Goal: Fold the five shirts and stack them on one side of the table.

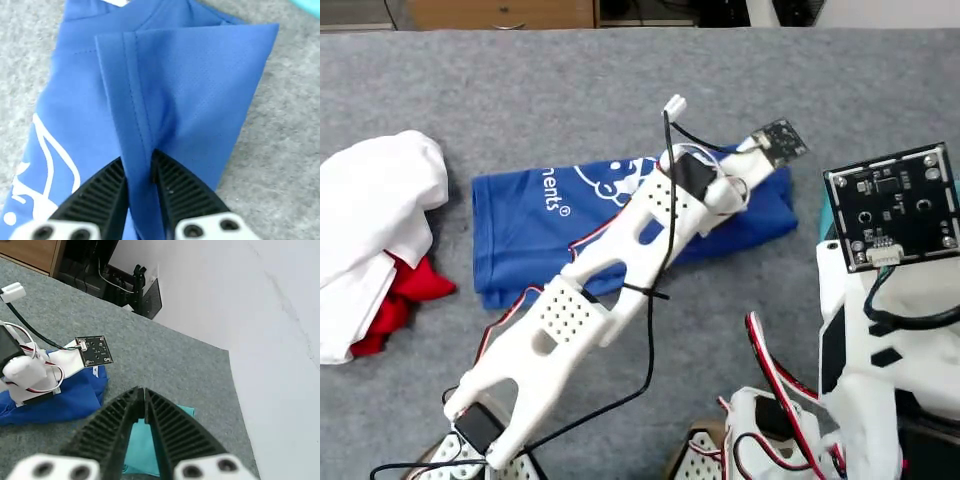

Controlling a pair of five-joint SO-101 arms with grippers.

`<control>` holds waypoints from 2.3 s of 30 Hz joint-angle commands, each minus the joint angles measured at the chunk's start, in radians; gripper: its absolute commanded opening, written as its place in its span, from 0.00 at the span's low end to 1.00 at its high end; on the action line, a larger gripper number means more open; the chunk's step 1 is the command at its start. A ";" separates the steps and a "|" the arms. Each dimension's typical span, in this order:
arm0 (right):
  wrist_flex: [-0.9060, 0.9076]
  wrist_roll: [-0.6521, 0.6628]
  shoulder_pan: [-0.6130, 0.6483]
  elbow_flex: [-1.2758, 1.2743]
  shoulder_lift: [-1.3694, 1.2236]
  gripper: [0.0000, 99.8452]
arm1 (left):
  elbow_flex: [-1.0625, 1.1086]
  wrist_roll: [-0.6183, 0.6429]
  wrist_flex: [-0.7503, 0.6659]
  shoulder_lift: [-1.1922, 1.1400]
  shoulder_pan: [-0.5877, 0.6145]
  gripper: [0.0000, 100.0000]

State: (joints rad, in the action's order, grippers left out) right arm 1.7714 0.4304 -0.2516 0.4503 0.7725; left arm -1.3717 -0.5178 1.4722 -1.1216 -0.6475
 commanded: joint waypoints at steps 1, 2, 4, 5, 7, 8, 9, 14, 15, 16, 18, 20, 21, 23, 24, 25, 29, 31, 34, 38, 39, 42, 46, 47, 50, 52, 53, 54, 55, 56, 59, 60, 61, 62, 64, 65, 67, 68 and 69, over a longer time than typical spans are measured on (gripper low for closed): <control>0.009 -0.011 0.015 -0.004 -0.001 0.03 | -0.014 -0.009 -0.002 -0.007 0.021 0.02; 0.009 -0.011 0.015 -0.005 -0.001 0.03 | -0.015 -0.009 0.015 -0.012 0.018 0.02; 0.009 -0.011 0.015 -0.007 -0.001 0.03 | -0.015 -0.006 0.046 -0.012 0.008 0.07; 0.009 -0.009 0.015 -0.007 -0.001 0.03 | -0.015 -0.003 0.061 -0.010 0.000 0.11; 0.009 -0.008 0.015 -0.007 -0.002 0.03 | -0.021 0.008 0.086 0.007 -0.011 0.15; 0.009 -0.006 0.015 -0.007 -0.002 0.03 | -0.037 0.023 0.094 0.016 -0.015 0.15; 0.009 -0.005 0.015 -0.007 -0.002 0.03 | -0.055 0.026 0.101 0.019 -0.017 0.15; 0.009 -0.003 0.015 -0.007 -0.002 0.03 | -0.137 0.026 0.117 0.027 -0.026 0.15; 0.008 -0.003 0.015 -0.007 -0.002 0.03 | -0.146 0.025 0.115 0.027 -0.025 0.15; 0.003 -0.003 0.015 -0.007 -0.002 0.03 | -0.153 0.023 0.115 0.025 -0.023 0.15; 0.002 -0.003 0.015 -0.005 -0.002 0.03 | -0.147 0.000 0.115 0.025 -0.014 0.15; 0.002 -0.003 0.015 -0.005 -0.002 0.03 | -0.147 -0.008 0.115 0.024 0.000 0.15; 0.002 -0.003 0.015 -0.005 -0.002 0.03 | -0.147 -0.009 0.115 0.024 0.009 0.15; 0.002 -0.003 0.015 -0.005 -0.002 0.03 | -0.147 -0.009 0.115 0.024 0.026 0.15; 0.002 -0.003 0.015 -0.005 -0.002 0.03 | -0.146 -0.009 0.115 0.022 0.032 0.15; 0.002 -0.003 0.015 -0.005 -0.002 0.03 | -0.143 -0.009 0.115 0.021 0.038 0.15; 0.002 -0.003 0.015 -0.005 -0.002 0.03 | -0.081 -0.011 0.109 -0.030 0.049 0.15; 0.002 -0.003 0.015 -0.005 -0.002 0.03 | -0.077 -0.011 0.109 -0.070 0.061 0.14; 0.003 -0.003 0.015 -0.007 -0.001 0.03 | -0.100 -0.011 0.115 -0.105 0.068 0.12; 0.003 -0.003 0.015 -0.007 -0.001 0.03 | -0.150 -0.011 0.117 -0.108 0.063 0.12; 0.003 -0.003 0.015 -0.007 -0.001 0.03 | -0.172 -0.008 0.120 -0.108 0.061 0.12; 0.003 -0.003 0.015 -0.007 -0.001 0.03 | -0.295 -0.006 0.189 -0.096 0.051 0.12; 0.003 -0.003 0.015 -0.007 -0.001 0.03 | -0.296 -0.003 0.242 -0.048 0.041 0.12; 0.003 -0.003 0.015 -0.007 -0.001 0.03 | -0.296 -0.002 0.252 -0.035 0.046 0.12; 0.003 -0.003 0.015 -0.007 -0.001 0.03 | -0.296 0.011 0.262 -0.004 0.066 0.12; 0.003 -0.003 0.015 -0.007 -0.001 0.03 | -0.296 0.044 0.264 0.010 0.091 0.12; 0.005 -0.003 0.015 -0.007 -0.001 0.03 | -0.296 0.057 0.265 0.019 0.110 0.12; 0.005 -0.003 0.015 -0.007 -0.001 0.03 | -0.296 0.074 0.265 0.028 0.130 0.12; 0.005 -0.003 0.015 -0.007 -0.001 0.03 | -0.296 0.098 0.267 0.038 0.157 0.12; 0.006 -0.003 0.015 -0.007 -0.001 0.03 | -0.296 0.126 0.275 0.045 0.184 0.12; 0.009 -0.003 0.008 -0.018 -0.001 0.03 | -0.295 0.190 0.288 0.058 0.278 0.12; 0.009 -0.003 0.007 -0.031 0.001 0.03 | -0.295 0.209 0.288 0.061 0.313 0.12; 0.011 -0.003 0.007 -0.047 0.001 0.03 | -0.295 0.222 0.288 0.067 0.345 0.12; 0.011 -0.003 0.007 -0.064 0.001 0.03 | -0.295 0.232 0.288 0.077 0.377 0.12; 0.011 -0.006 0.007 -0.096 0.001 0.03 | -0.295 0.245 0.288 0.107 0.440 0.12; 0.011 -0.009 0.007 -0.107 0.001 0.03 | -0.295 0.247 0.288 0.125 0.468 0.12; 0.011 -0.011 0.007 -0.131 0.001 0.03 | -0.295 0.252 0.288 0.157 0.519 0.12; 0.011 -0.011 0.007 -0.147 0.001 0.03 | -0.295 0.252 0.288 0.174 0.540 0.12; 0.011 -0.011 0.007 -0.163 0.001 0.03 | -0.295 0.252 0.288 0.189 0.562 0.12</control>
State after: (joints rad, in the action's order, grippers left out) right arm 1.7714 0.4304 -0.2516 0.3168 0.7725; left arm -1.6203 -0.2739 1.7484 -1.0326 -0.1473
